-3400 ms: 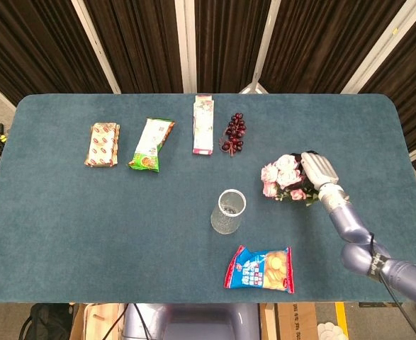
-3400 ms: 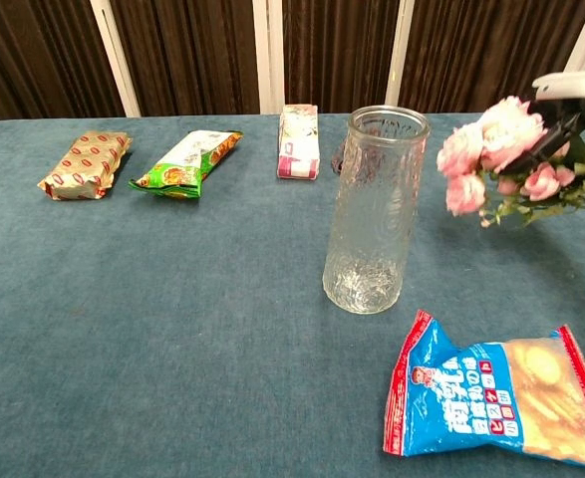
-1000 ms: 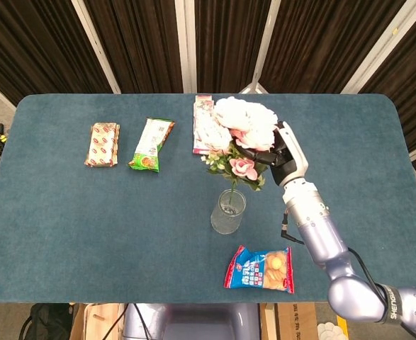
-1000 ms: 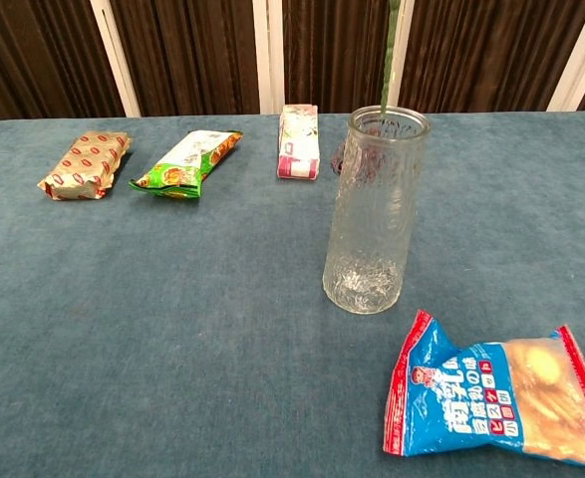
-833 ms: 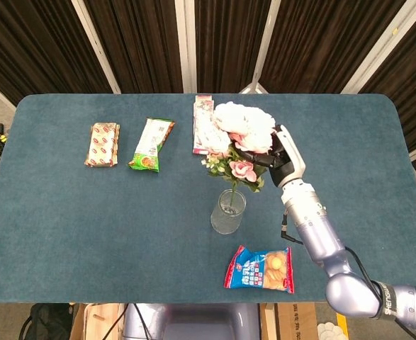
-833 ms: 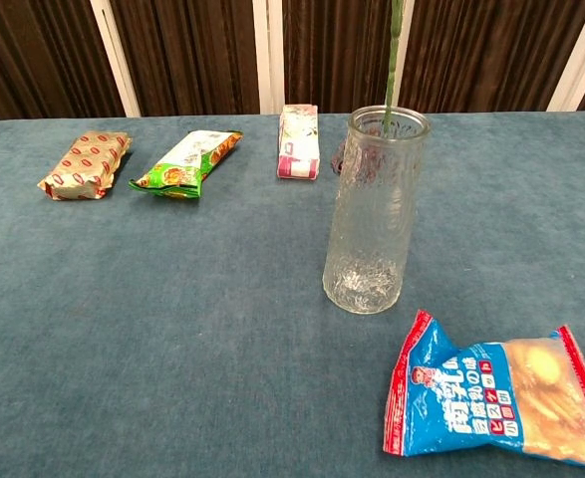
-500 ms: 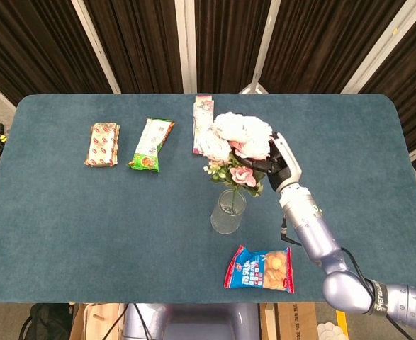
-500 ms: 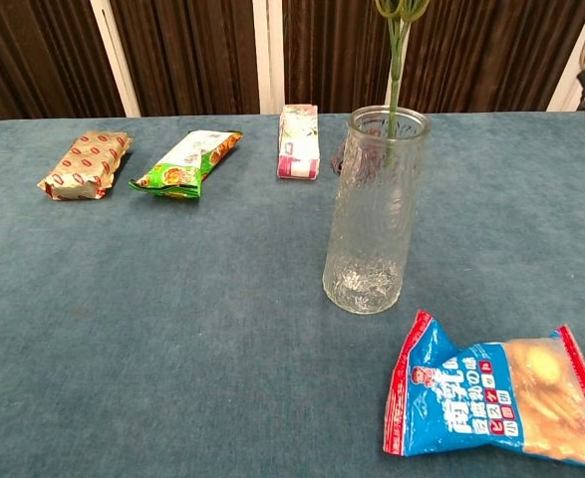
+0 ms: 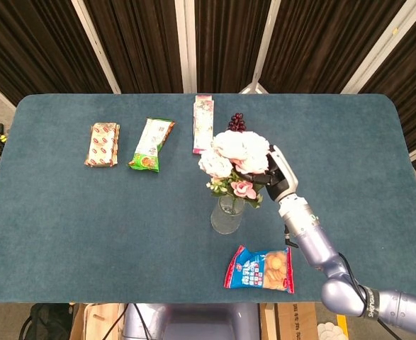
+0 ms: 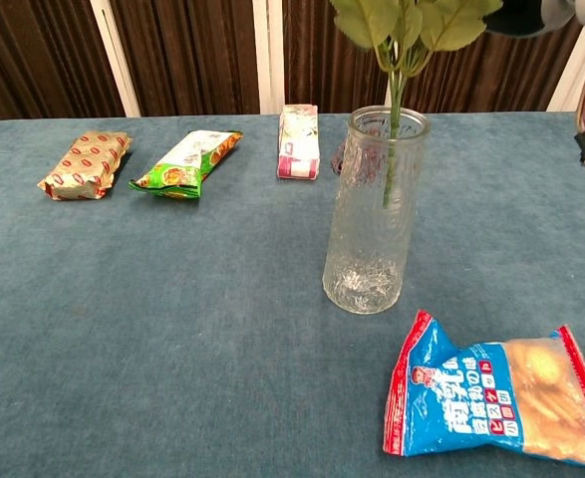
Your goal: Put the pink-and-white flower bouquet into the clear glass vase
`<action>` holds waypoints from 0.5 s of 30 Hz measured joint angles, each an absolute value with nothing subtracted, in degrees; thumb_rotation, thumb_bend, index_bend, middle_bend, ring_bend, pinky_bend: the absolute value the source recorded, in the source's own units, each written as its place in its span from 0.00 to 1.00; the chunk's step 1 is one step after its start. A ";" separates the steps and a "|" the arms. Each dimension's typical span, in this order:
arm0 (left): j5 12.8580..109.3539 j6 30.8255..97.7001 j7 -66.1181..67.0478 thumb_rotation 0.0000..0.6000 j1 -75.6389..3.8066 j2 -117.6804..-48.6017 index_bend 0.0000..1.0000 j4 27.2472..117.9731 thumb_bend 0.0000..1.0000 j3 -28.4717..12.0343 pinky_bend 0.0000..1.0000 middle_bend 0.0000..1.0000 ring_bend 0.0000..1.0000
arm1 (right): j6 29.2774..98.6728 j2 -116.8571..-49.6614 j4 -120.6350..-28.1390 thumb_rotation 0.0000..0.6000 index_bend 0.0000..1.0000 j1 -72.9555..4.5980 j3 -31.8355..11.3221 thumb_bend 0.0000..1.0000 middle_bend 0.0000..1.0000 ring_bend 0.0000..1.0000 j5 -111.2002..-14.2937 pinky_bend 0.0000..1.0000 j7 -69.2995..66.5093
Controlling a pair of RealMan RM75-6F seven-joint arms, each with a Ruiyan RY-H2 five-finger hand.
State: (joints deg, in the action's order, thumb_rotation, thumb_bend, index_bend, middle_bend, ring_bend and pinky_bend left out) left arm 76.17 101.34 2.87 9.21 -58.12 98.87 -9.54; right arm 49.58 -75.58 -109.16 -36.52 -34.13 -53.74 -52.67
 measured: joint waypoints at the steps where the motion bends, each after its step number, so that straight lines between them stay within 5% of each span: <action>1: 76.17 101.34 2.94 1.00 9.20 -58.14 0.16 98.89 0.20 -9.54 0.03 0.00 0.00 | 49.42 -76.02 -108.59 1.00 0.55 -36.42 -33.86 0.29 0.47 0.52 -54.32 0.14 -53.00; 10: 76.04 101.31 3.28 1.00 9.13 -58.23 0.16 98.97 0.20 -9.58 0.03 0.00 0.00 | 48.38 -79.25 -104.71 1.00 0.55 -36.26 -31.65 0.29 0.47 0.50 -57.06 0.14 -54.08; 15: 76.07 101.24 3.43 1.00 9.07 -58.25 0.16 98.98 0.20 -9.55 0.03 0.00 0.00 | 47.36 -80.03 -103.93 1.00 0.36 -36.38 -30.84 0.25 0.35 0.33 -58.53 0.09 -54.34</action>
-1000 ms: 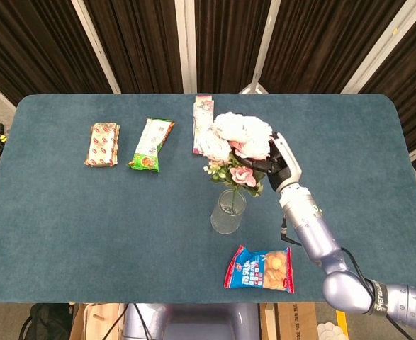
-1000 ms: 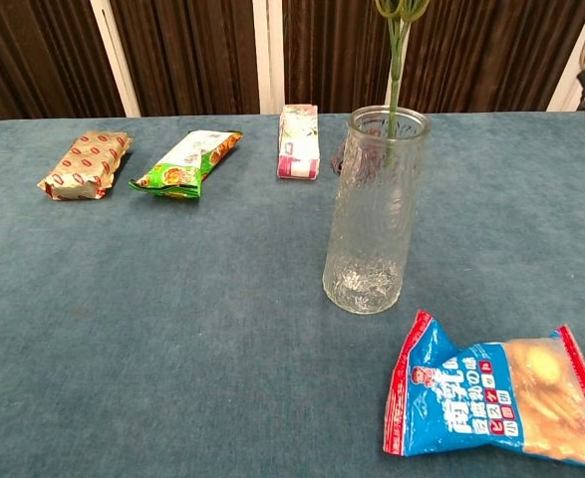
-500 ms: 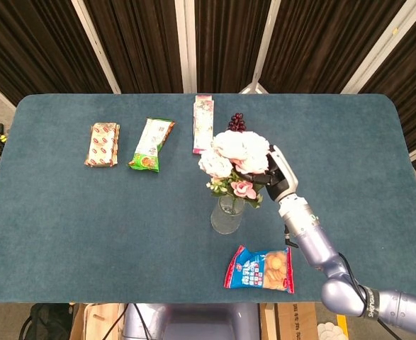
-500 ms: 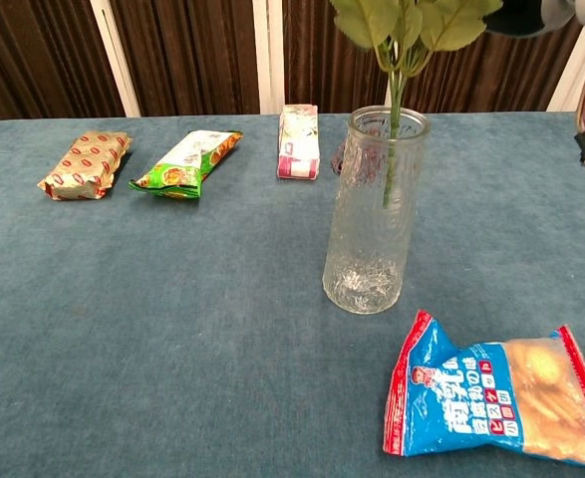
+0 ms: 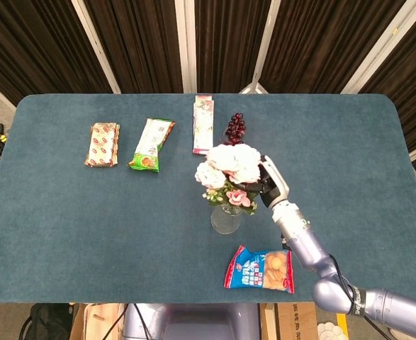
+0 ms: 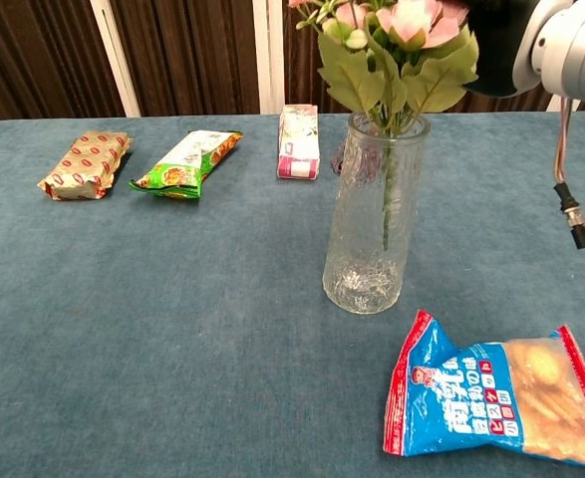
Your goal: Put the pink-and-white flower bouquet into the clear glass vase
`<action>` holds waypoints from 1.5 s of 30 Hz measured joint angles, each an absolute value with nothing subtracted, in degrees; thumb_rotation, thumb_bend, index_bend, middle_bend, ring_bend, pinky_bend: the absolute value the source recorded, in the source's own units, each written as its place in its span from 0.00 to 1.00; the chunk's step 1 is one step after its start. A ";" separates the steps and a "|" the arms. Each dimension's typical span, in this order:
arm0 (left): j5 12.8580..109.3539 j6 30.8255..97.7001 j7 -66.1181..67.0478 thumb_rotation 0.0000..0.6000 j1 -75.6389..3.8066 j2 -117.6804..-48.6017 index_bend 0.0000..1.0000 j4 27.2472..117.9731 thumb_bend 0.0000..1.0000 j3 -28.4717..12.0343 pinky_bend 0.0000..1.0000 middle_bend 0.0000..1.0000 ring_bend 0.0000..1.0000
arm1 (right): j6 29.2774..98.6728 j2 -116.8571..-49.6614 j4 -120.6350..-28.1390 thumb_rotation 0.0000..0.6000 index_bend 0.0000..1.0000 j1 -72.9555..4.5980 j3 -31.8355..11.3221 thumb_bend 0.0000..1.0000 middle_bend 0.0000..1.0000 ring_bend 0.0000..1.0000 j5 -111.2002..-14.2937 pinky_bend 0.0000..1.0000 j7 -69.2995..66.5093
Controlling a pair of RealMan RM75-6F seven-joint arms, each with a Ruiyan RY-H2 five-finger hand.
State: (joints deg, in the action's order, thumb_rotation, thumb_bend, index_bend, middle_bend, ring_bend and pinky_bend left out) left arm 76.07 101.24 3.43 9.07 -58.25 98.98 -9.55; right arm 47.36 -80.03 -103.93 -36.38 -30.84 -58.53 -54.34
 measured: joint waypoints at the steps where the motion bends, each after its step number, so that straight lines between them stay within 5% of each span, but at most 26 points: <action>1: 76.05 101.24 3.44 1.00 9.07 -58.26 0.16 98.99 0.20 -9.56 0.03 0.00 0.00 | 46.88 -79.95 -103.89 1.00 0.31 -36.43 -30.70 0.21 0.29 0.28 -58.81 0.07 -54.36; 8: 75.96 101.20 3.31 1.00 9.08 -58.21 0.16 99.03 0.20 -9.59 0.03 0.00 0.00 | 40.85 -77.52 -103.87 1.00 0.15 -37.02 -29.95 0.12 0.11 0.11 -62.27 0.00 -55.76; 27: 75.89 100.22 2.83 1.00 8.79 -57.93 0.16 99.19 0.20 -9.39 0.03 0.00 0.00 | 38.38 -66.29 -107.83 1.00 0.15 -31.21 -28.63 0.11 0.07 0.06 -74.58 0.00 -64.97; 37: 76.69 99.75 3.52 1.00 8.55 -57.95 0.16 99.63 0.20 -8.80 0.03 0.00 0.00 | 43.26 -54.75 -107.70 1.00 0.15 -23.66 -22.42 0.11 0.07 0.06 -88.28 0.00 -76.28; 45: 77.61 100.48 4.58 1.00 8.67 -58.33 0.16 99.97 0.20 -8.33 0.03 0.00 0.00 | 57.12 -47.49 -103.42 1.00 0.15 -18.59 -14.09 0.11 0.07 0.06 -102.64 0.00 -89.31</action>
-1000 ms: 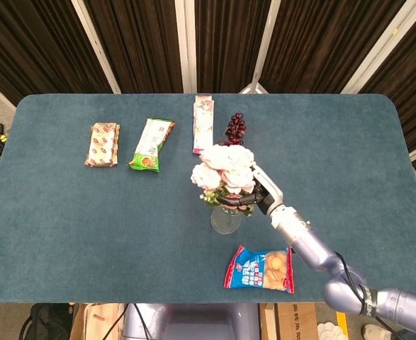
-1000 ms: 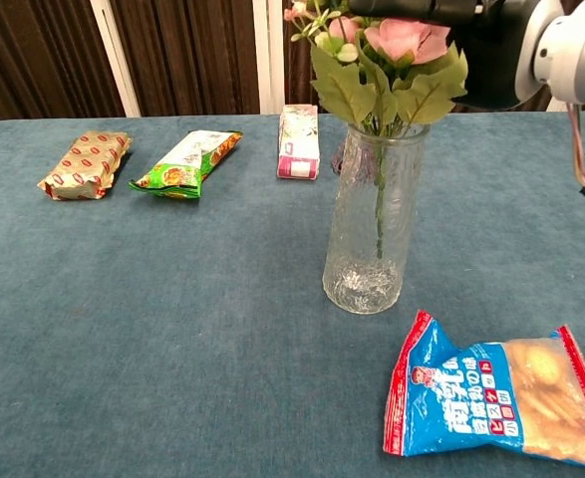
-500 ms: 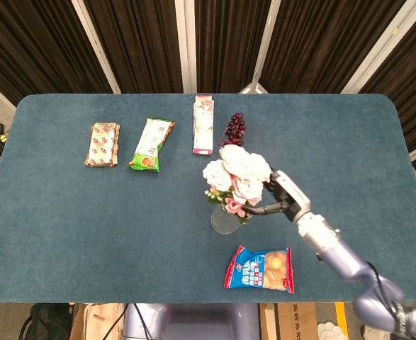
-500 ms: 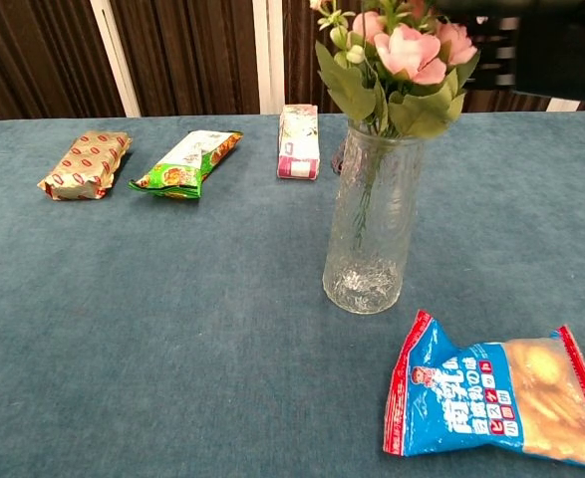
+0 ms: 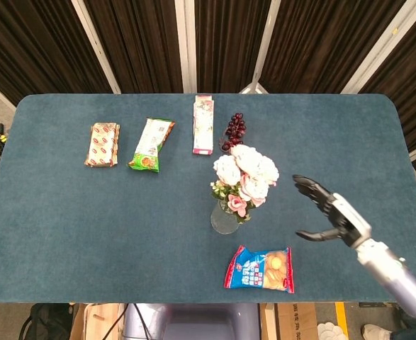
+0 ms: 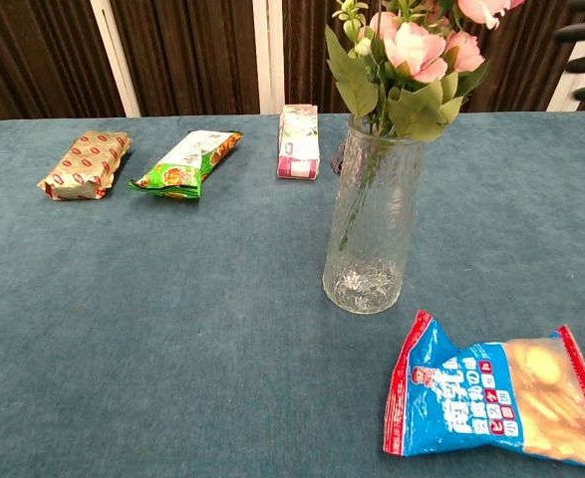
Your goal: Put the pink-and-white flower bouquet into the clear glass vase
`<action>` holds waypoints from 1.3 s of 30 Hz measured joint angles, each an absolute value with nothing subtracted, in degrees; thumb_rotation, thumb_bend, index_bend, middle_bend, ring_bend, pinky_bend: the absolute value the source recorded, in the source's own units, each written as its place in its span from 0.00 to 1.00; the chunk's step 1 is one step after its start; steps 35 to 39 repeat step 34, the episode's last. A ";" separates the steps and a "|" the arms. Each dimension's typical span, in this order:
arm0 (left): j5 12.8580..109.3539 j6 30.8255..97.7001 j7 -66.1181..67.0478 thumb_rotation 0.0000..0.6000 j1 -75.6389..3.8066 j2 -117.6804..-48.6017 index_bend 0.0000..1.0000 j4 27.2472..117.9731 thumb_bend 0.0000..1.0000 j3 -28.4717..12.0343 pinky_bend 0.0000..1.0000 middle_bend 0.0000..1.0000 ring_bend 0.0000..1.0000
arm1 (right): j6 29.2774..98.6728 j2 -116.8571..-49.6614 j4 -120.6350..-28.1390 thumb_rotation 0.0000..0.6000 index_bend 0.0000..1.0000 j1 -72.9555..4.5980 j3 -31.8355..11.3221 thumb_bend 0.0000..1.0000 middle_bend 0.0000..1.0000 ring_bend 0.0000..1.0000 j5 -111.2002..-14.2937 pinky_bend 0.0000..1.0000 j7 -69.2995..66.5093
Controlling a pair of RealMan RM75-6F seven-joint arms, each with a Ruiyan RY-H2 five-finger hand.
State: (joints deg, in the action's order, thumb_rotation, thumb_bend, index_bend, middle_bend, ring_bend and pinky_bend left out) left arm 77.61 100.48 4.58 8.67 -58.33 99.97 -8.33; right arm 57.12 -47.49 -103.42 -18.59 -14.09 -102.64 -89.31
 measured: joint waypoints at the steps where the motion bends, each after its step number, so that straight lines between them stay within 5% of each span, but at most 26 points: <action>1: 77.54 100.49 4.59 1.00 8.69 -58.33 0.16 99.95 0.20 -8.35 0.03 0.00 0.00 | 59.13 -46.73 -102.57 1.00 0.15 -17.72 -13.21 0.11 0.07 0.06 -103.40 0.00 -89.51; 7: 77.96 100.69 4.37 1.00 8.86 -58.23 0.16 99.92 0.20 -8.11 0.03 0.00 0.00 | 67.60 -44.24 -98.85 1.00 0.15 -11.68 -9.71 0.11 0.07 0.06 -103.80 0.00 -80.14; 23: 78.53 100.74 -0.30 1.00 10.50 -55.93 0.14 100.55 0.20 -6.86 0.03 0.00 0.00 | 90.57 -51.94 -95.89 1.00 0.14 5.22 -5.91 0.11 0.06 0.06 -99.17 0.00 -14.73; 39: 77.77 98.16 -0.71 1.00 9.22 -55.66 0.12 100.45 0.20 -7.03 0.03 0.00 0.00 | 95.51 -55.33 -97.59 1.00 0.14 7.91 -4.85 0.11 0.06 0.05 -96.23 0.00 -3.91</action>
